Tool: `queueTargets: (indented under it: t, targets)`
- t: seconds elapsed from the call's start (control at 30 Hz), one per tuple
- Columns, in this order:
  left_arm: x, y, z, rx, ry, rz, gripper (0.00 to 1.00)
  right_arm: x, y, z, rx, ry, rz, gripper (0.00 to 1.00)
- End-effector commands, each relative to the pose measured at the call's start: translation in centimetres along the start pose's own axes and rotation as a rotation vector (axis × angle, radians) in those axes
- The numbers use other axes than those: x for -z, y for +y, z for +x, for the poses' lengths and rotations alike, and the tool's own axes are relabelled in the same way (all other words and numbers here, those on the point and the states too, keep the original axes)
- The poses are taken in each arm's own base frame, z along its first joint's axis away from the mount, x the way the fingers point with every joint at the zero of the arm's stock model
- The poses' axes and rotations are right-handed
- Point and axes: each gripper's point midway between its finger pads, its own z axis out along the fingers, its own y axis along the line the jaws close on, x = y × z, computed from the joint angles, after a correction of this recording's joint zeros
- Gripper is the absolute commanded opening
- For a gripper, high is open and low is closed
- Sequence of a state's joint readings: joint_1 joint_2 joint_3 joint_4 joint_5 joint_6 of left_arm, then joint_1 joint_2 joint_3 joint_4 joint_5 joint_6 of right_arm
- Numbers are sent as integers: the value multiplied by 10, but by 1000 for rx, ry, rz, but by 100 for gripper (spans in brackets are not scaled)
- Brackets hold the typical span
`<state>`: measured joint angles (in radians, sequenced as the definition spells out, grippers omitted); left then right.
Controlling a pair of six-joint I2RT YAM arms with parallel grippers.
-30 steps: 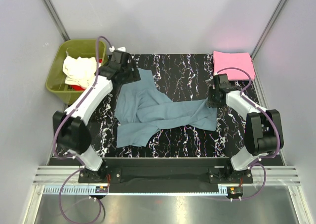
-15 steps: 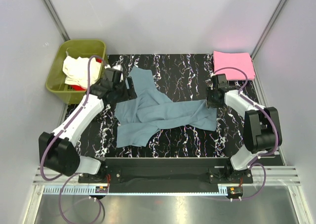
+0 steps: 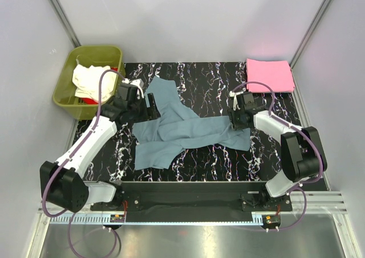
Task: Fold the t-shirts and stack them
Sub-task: Flatten the tshirt out
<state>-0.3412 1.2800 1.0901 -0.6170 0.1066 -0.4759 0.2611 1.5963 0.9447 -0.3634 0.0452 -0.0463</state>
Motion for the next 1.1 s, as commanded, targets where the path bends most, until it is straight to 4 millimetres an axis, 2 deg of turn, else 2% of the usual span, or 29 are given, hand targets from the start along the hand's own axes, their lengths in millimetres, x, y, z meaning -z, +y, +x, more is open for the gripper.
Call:
queueTargets:
  t: [0.0, 0.1, 0.2, 0.3, 0.33, 0.4, 0.47, 0.57, 0.6, 0.67, 0.73, 0.8, 0.83, 0.9, 0.93, 1.07]
  targets:
    - [-1, -10, -8, -28, -29, 63, 79, 8, -5, -19, 51, -90, 46, 53]
    - [1, -7, -11, -39, -37, 45, 79, 2, -20, -15, 65, -47, 130, 51]
    - [4, -5, -12, -41, -50, 36, 79, -2, -24, -14, 72, -33, 153, 48]
    - [5, -5, -11, -30, -53, 39, 79, -1, -31, -15, 72, -36, 196, 39]
    - [7, -6, -11, -22, -57, 40, 79, 0, -33, -17, 68, -39, 203, 31]
    - [9, -4, -11, 19, -60, 26, 78, 2, -30, -22, 69, -56, 188, 26]
    - [15, 5, -14, 72, -97, -34, 77, 9, -29, -30, 48, -85, 188, 15]
    - [29, 26, -7, 216, -113, -165, 75, 28, -25, -47, -15, -133, 176, 6]
    - [33, 33, 7, 319, -77, -218, 75, 32, -24, -51, -43, -146, 170, 3]
    - [41, 37, 18, 388, -56, -245, 73, 47, -15, -60, -102, -162, 122, 0]
    - [51, 51, 46, 527, -13, -329, 72, 56, -1, -60, -143, -145, 51, 0]
    - [51, 55, 63, 616, -6, -336, 70, 59, 3, -59, -167, -140, 28, 0]
    - [51, 61, 82, 643, 5, -334, 69, 63, 6, -59, -187, -147, 16, 0]
    - [51, 68, 94, 743, -16, -350, 63, 66, 9, -61, -190, -157, -2, 0]
    - [53, 79, 105, 774, -38, -382, 61, 71, 9, -66, -194, -174, -5, 0]
    - [60, 104, 129, 916, -66, -517, 58, 82, 18, -80, -197, -213, -66, 0]
